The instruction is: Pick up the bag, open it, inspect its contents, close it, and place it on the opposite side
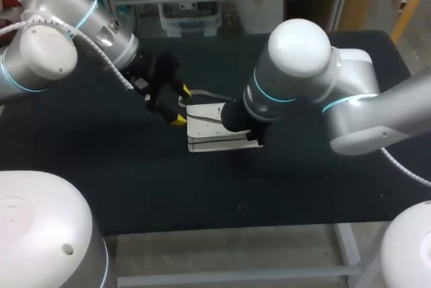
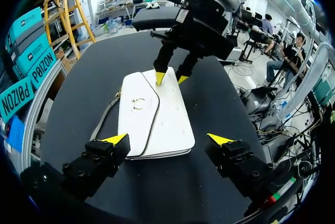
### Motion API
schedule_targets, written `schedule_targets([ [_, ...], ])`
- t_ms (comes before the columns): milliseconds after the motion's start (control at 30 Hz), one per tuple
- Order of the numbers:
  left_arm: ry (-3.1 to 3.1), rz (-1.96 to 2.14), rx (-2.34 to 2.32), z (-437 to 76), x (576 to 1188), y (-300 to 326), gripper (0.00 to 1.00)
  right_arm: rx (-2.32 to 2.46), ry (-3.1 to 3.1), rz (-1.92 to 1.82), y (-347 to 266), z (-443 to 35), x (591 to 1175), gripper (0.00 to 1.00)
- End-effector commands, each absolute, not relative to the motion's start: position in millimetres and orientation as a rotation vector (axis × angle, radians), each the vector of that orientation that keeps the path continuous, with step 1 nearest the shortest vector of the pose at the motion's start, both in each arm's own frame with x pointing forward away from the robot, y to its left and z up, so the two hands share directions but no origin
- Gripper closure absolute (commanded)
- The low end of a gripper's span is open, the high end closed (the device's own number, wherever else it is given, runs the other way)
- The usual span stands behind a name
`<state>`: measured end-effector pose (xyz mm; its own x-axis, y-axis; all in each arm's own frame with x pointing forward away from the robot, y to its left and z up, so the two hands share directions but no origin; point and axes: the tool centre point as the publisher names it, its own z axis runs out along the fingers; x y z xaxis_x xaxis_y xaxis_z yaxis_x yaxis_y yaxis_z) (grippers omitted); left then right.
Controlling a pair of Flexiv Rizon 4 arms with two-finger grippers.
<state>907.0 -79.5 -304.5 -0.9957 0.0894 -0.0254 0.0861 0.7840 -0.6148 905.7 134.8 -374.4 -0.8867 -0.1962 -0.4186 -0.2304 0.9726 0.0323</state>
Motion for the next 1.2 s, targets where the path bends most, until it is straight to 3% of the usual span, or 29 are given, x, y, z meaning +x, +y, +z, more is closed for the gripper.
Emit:
schedule_targets([
  [33, -2.954, 1.004, -0.191, -305.5, 908.9, -80.8, 0.00, -0.312, 2.686, 0.116, 137.1, -382.8, 907.1, 0.86],
  [100, -2.955, 0.988, -0.214, -305.7, 908.5, -81.4, 0.00, -0.317, 2.686, 0.117, 136.4, -384.8, 906.0, 0.86],
  [167, -2.951, 0.976, -0.239, -306.0, 907.8, -82.2, 0.00, -0.324, 2.685, 0.119, 134.7, -387.1, 904.6, 0.71],
  [267, -2.945, 0.966, -0.261, -306.5, 907.6, -84.0, 0.00, -0.323, 2.684, 0.121, 132.5, -387.7, 903.5, 0.56],
  [433, -2.942, 0.961, -0.281, -308.4, 907.5, -88.2, 0.00, -0.318, 2.676, 0.113, 129.7, -385.7, 903.9, 0.55],
  [500, -2.938, 0.965, -0.287, -309.6, 907.3, -89.6, 0.00, -0.316, 2.673, 0.111, 129.4, -385.5, 904.2, 0.60],
  [533, -2.938, 0.970, -0.296, -310.2, 906.8, -90.5, 0.00, -0.315, 2.672, 0.111, 129.3, -385.5, 904.2, 0.68],
  [600, -2.934, 0.982, -0.314, -310.6, 905.6, -92.0, 0.00, -0.312, 2.669, 0.110, 129.4, -385.5, 904.3, 0.96],
  [633, -2.937, 0.988, -0.330, -310.7, 905.1, -92.9, 0.00, -0.312, 2.668, 0.110, 129.3, -385.5, 904.4, 1.00],
  [1200, -3.020, 1.128, -0.499, -311.9, 894.6, -103.1, 0.00, -0.295, 2.667, 0.142, 133.5, -391.7, 897.3, 1.00],
])
